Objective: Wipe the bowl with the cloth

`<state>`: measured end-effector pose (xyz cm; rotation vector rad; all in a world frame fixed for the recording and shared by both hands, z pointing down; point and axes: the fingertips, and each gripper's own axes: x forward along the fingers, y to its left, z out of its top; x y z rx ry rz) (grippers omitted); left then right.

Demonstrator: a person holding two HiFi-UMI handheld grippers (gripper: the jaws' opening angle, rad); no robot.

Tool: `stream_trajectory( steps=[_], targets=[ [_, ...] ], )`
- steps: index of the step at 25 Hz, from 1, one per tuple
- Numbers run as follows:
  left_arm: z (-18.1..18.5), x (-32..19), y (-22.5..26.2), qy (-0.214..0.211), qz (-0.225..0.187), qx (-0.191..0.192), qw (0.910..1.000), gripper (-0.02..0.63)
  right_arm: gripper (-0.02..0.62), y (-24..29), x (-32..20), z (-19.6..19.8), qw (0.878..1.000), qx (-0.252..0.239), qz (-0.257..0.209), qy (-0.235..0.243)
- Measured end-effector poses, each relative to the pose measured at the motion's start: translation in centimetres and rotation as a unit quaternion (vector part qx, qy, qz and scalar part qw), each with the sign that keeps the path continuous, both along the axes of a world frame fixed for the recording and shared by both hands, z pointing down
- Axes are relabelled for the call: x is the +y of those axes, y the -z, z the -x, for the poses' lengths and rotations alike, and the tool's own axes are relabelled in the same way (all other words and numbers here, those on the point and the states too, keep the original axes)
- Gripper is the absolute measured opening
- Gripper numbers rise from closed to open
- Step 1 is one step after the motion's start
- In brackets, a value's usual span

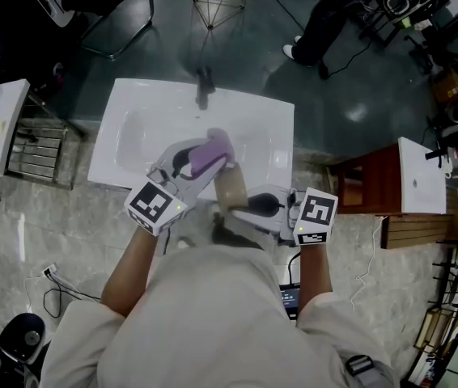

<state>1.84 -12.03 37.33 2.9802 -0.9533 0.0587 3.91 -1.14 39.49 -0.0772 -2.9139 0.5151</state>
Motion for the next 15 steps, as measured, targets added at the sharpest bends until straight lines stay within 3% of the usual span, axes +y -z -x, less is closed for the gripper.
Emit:
stream_trajectory(
  steps=[9, 15],
  targets=[
    [0.3, -0.1, -1.0, -0.005, 0.027, 0.024, 0.9993, 0.120, 0.029, 2.7, 0.2, -1.2, 0.993, -0.112, 0.042, -0.001],
    [0.2, 0.1, -1.6, -0.011, 0.040, 0.025, 0.9988, 0.120, 0.019, 4.2, -1.9, -2.2, 0.982, -0.169, 0.068, -0.041]
  ],
)
